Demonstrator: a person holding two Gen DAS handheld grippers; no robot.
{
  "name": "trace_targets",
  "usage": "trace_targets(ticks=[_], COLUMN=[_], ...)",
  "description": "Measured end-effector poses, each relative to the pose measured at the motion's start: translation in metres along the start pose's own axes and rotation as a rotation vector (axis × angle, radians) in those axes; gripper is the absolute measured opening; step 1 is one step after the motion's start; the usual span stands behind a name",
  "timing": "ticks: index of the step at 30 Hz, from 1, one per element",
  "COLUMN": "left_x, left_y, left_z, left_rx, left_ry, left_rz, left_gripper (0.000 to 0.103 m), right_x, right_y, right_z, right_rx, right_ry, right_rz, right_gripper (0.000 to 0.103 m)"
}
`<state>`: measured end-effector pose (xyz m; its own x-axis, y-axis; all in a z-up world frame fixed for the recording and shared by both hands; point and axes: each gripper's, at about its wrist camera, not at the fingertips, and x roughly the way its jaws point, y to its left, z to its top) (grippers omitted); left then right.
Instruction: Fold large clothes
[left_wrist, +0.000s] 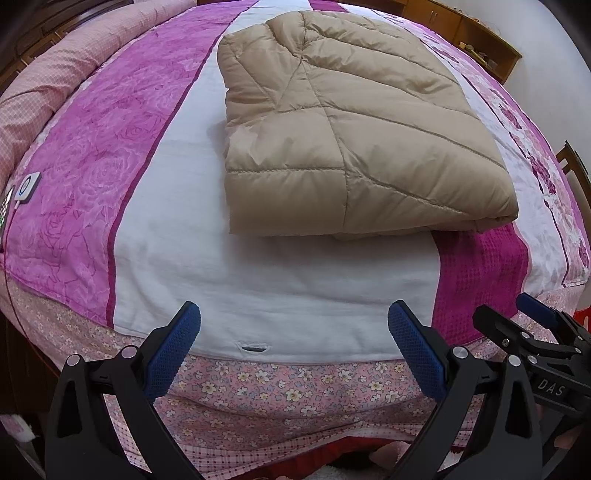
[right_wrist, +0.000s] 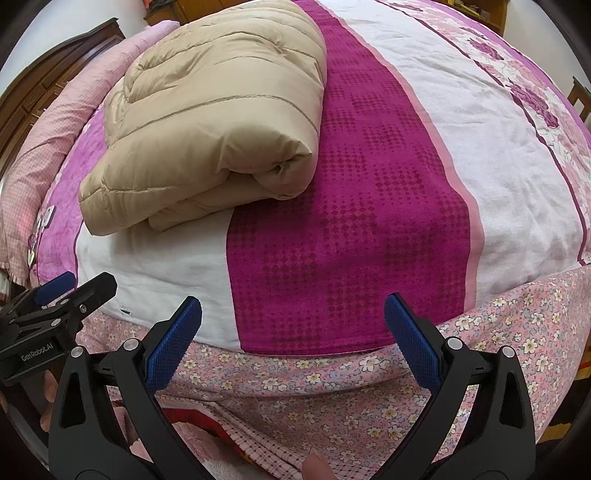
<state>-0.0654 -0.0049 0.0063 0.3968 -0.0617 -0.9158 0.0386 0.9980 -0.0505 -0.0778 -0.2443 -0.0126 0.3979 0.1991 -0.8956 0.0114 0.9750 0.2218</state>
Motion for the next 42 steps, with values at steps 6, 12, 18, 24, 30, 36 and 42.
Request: trace_targets(ticks=[6, 12, 18, 24, 30, 36, 42], left_x=[-0.0001, 0.0003, 0.0011, 0.0014, 0.0019, 0.0024, 0.0023], left_y=[-0.0028, -0.0029, -0.0019, -0.0013, 0.0005, 0.0018, 0.0016], left_z=[-0.0001, 0.0001, 0.0002, 0.0001, 0.0001, -0.0008, -0.0004], left_rx=[0.014, 0.012, 0.011, 0.010, 0.010, 0.009, 0.009], left_ry=[-0.003, -0.001, 0.000, 0.001, 0.003, 0.005, 0.005], left_rz=[0.007, 0.007, 0.007, 0.006, 0.007, 0.007, 0.007], left_gripper=[0.097, 0.097, 0.097, 0.097, 0.097, 0.097, 0.097], right_x=[0.0001, 0.0000, -0.0007, -0.0005, -0.0006, -0.0010, -0.0009], right_y=[0.0008, 0.0012, 0.0026, 0.0027, 0.0028, 0.0030, 0.0027], right_z=[0.0001, 0.0000, 0.0005, 0.0004, 0.0002, 0.0005, 0.0000], right_rx=[0.000, -0.002, -0.004, -0.003, -0.002, -0.002, -0.001], right_ry=[0.001, 0.001, 0.001, 0.002, 0.001, 0.001, 0.001], right_rz=[-0.001, 0.000, 0.000, 0.000, -0.001, 0.001, -0.001], right_gripper=[0.098, 0.098, 0.098, 0.098, 0.098, 0.098, 0.098])
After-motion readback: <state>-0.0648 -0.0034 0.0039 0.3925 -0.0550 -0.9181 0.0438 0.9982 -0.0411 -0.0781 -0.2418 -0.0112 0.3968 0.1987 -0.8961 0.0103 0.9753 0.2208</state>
